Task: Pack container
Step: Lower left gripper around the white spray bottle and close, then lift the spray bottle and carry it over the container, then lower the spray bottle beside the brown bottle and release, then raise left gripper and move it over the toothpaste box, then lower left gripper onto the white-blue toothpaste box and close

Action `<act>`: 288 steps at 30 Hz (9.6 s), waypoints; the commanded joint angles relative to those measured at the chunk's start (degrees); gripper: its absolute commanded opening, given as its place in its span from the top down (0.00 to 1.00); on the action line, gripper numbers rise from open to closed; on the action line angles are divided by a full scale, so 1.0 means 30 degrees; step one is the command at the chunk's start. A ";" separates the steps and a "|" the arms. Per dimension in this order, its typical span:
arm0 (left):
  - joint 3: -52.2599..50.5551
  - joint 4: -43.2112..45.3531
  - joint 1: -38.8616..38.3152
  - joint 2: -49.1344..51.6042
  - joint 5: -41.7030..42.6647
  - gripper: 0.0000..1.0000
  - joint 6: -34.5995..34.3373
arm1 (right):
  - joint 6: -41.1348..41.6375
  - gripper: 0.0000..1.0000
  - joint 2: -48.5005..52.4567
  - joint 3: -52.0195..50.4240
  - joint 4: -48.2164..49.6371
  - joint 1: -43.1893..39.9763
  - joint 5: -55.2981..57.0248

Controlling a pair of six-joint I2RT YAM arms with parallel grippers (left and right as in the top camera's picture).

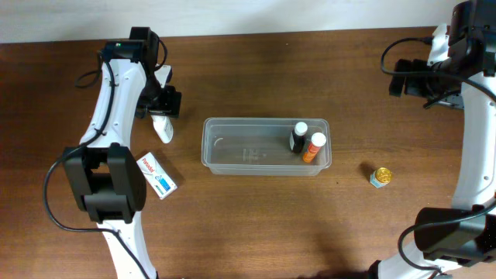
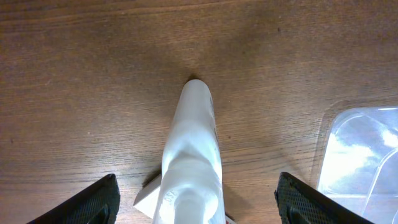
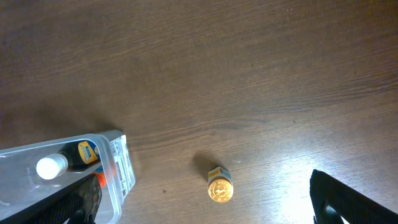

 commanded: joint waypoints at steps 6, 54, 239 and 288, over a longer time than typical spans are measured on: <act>-0.1005 0.0044 0.0117 0.0204 0.0255 0.19 -0.0590 | 0.0087 0.02 -0.0197 0.0284 0.0007 -0.0087 0.0168; 0.0219 0.0408 0.0117 0.0051 0.0138 0.77 -0.1355 | 0.0087 0.02 -0.0197 0.0284 0.0007 -0.0087 0.0168; -0.4371 -0.5362 0.1996 -0.0670 0.1727 0.00 -1.0346 | 0.0087 0.02 -0.0197 0.0284 0.0007 -0.0087 0.0168; -1.0950 0.3126 0.2914 -0.0678 0.1698 0.35 -0.5734 | 0.0087 0.02 -0.0197 0.0284 0.0007 -0.0087 0.0168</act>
